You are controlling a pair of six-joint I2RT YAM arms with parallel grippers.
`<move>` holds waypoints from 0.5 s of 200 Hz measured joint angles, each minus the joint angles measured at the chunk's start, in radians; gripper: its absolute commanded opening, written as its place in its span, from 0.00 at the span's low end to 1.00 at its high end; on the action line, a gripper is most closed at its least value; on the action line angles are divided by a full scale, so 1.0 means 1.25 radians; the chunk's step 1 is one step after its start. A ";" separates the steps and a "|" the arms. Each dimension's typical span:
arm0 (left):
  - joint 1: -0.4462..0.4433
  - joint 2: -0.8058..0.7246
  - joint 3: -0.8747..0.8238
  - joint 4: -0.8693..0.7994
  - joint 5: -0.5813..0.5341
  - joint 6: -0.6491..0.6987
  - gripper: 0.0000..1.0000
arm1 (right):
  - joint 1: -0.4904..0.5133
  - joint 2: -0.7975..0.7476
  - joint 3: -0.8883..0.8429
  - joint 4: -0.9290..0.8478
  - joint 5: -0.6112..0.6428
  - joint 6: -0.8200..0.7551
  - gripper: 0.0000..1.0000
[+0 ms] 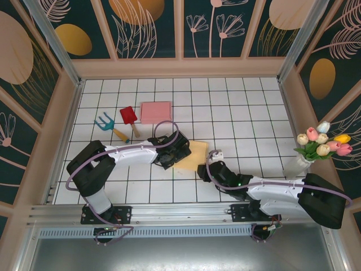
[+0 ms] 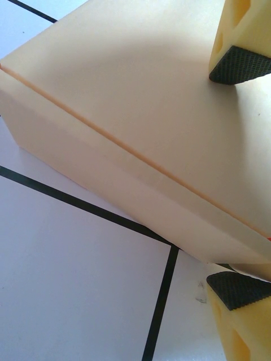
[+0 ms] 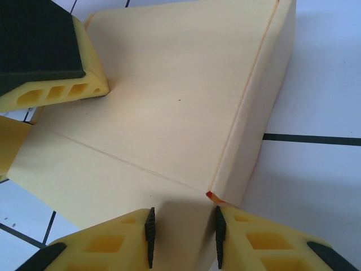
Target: Fold the paper box
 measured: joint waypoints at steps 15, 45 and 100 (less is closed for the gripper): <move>0.000 0.000 0.000 0.000 -0.001 0.000 0.88 | 0.000 -0.006 -0.013 0.019 0.000 0.000 0.34; 0.000 0.000 0.000 0.000 -0.001 0.000 0.88 | 0.000 -0.016 -0.028 0.038 0.002 0.000 0.32; 0.000 0.000 0.000 0.000 -0.002 0.000 0.88 | 0.000 -0.020 -0.056 0.084 0.005 -0.001 0.31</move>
